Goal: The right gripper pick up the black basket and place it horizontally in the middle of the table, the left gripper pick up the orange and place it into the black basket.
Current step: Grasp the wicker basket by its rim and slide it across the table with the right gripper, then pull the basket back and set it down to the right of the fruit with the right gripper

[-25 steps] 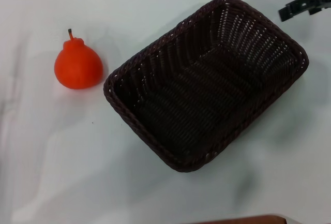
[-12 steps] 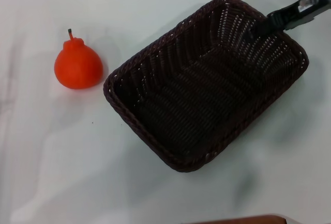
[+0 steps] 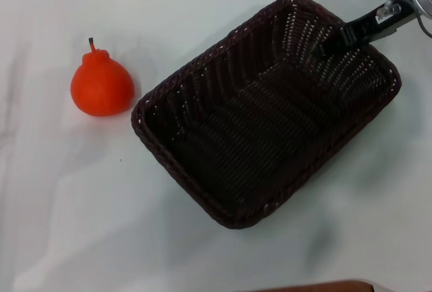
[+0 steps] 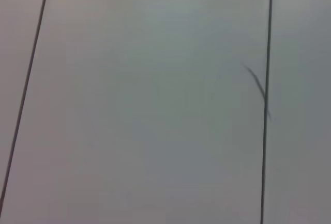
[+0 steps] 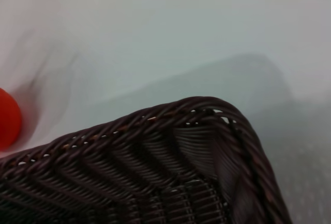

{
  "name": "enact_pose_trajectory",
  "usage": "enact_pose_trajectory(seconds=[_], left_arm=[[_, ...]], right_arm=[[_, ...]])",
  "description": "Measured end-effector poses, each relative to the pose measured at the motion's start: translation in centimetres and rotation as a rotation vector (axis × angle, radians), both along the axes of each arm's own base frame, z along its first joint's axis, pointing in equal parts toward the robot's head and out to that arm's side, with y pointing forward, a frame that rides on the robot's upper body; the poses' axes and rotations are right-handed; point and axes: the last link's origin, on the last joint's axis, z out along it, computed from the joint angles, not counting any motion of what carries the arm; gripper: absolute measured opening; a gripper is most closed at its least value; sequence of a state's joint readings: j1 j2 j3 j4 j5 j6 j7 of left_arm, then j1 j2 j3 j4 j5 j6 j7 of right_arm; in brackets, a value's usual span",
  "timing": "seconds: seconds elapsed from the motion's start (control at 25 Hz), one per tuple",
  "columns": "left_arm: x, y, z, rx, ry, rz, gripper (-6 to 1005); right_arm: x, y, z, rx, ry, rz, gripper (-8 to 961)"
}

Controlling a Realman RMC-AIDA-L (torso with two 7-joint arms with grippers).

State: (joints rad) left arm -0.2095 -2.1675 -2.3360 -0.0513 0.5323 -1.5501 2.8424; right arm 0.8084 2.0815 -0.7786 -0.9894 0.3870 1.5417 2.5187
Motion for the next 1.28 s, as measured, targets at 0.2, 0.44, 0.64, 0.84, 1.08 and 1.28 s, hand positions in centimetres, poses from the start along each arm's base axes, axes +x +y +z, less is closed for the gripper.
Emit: enact_pose_trajectory(seconds=[0.2, 0.44, 0.64, 0.84, 1.08, 1.28], left_arm=[[-0.1, -0.1, 0.0, 0.000, 0.000, 0.003, 858], [-0.1, -0.2, 0.1, 0.003, 0.001, 0.001, 858], [-0.1, -0.4, 0.2, 0.009, 0.003, -0.002, 858], [-0.1, -0.4, 0.3, 0.013, 0.005, -0.003, 858], [0.0, -0.3, 0.3, 0.013, 0.005, -0.005, 857], [0.1, -0.2, 0.3, 0.015, 0.007, -0.015, 857]], right_arm=[[0.1, 0.0, 0.0, 0.005, 0.000, -0.006, 592], [0.5, -0.2, 0.6, 0.032, 0.004, -0.027, 226], [0.9, -1.1, 1.5, 0.073, 0.081, -0.092, 166], [2.2, -3.0, 3.3, 0.161, 0.275, -0.185, 164], [5.1, -5.1, 3.9, 0.227, 0.354, -0.300, 165], [6.4, -6.1, 3.8, 0.244, 0.361, -0.346, 164]])
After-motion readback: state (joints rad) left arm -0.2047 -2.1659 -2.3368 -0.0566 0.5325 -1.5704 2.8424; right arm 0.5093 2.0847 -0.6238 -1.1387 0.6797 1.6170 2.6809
